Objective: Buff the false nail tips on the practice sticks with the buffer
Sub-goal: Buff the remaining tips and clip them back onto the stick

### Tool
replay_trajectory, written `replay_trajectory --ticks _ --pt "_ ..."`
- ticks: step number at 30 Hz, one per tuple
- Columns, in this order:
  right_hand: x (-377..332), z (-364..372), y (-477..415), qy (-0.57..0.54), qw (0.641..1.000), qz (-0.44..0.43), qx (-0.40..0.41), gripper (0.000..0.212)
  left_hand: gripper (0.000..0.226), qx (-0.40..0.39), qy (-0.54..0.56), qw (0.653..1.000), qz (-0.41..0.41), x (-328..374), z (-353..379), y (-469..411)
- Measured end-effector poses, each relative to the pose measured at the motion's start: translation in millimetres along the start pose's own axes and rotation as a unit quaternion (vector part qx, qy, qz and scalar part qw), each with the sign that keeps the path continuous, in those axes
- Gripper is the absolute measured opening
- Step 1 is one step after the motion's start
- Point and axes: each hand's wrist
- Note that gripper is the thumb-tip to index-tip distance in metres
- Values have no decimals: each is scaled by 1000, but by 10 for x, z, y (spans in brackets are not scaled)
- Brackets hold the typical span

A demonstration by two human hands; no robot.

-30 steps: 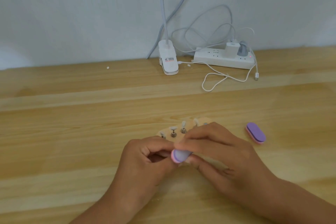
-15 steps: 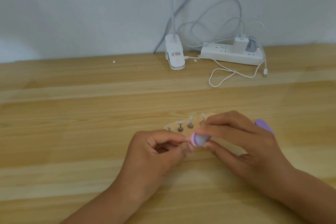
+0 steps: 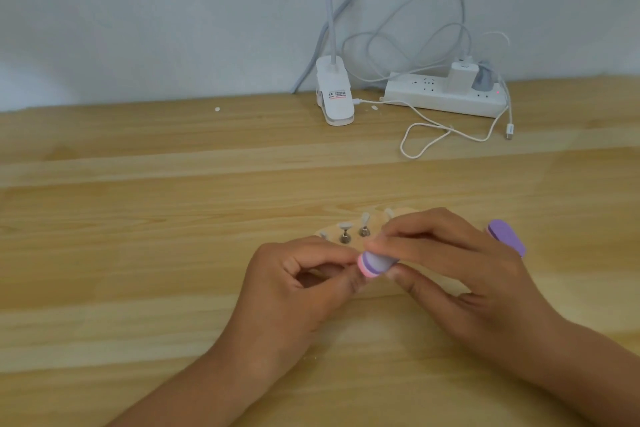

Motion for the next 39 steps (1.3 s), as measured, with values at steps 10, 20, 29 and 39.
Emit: replay_trajectory --ticks 10,20,29,39 --pt "42 2 35 19 1000 20 -2 29 8 18 -29 999 14 -59 -6 -6" --pt "7 24 12 41 999 20 17 25 9 13 -18 1000 9 -50 -8 -11" --pt "23 16 14 0 1000 22 10 26 10 8 -12 1000 6 -54 -11 -19" --pt "-18 69 -14 19 999 -27 11 23 14 -8 1 1000 -4 -16 -28 -7"
Point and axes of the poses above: each hand's wrist, its own y-axis away from the middle knuckle, its own z-axis out of the palm, x = y × z, and after that the axes turned 14 degrees about -z, right-handed
